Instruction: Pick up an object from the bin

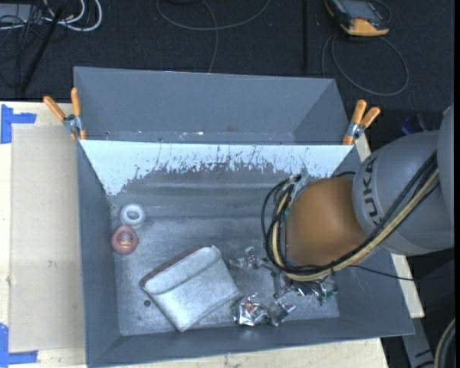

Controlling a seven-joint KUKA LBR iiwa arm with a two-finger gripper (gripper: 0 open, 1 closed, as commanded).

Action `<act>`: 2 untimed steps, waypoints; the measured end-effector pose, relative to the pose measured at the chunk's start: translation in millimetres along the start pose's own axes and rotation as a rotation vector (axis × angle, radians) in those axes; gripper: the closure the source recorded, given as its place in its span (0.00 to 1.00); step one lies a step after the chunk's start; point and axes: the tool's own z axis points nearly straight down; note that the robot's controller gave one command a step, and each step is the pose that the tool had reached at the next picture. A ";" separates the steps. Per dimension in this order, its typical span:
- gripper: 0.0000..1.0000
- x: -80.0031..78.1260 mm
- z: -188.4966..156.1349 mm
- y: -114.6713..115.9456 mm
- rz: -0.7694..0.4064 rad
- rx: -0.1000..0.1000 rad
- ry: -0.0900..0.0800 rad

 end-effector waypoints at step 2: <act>0.00 -10.8 1.0 17.9 0.100 -0.002 0.001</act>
Offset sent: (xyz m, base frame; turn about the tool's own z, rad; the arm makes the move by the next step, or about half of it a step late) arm -0.0099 0.0064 -0.0070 0.0704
